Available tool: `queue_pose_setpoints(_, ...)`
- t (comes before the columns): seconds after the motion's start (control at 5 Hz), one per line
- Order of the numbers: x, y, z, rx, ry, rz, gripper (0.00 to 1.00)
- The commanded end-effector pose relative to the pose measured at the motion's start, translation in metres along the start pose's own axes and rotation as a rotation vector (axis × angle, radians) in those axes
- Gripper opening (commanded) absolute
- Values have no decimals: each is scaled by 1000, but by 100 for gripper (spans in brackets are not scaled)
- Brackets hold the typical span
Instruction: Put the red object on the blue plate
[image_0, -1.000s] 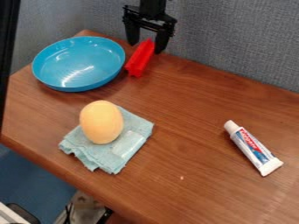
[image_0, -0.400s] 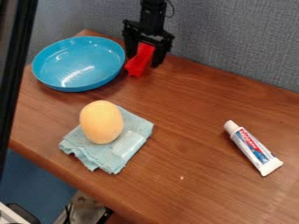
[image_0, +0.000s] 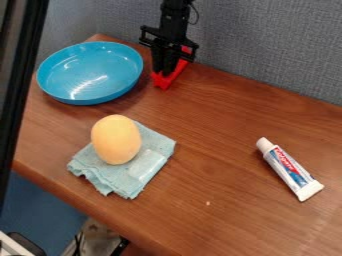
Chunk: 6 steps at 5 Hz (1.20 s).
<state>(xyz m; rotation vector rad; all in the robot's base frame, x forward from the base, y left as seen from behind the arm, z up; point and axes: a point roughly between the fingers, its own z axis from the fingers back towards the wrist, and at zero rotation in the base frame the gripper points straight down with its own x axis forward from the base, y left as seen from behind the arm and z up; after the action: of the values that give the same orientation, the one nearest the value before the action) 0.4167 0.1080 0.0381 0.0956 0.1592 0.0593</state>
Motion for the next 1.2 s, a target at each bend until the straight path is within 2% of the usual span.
queue_pose_setpoints(0.0,-5,10,35,-3,-77,20,0)
queue_pose_setpoints(0.4,-16,9,61,-27,-120,15,0)
queue_pose_setpoints(1.0,-26,11,79,-62,-140,31,0)
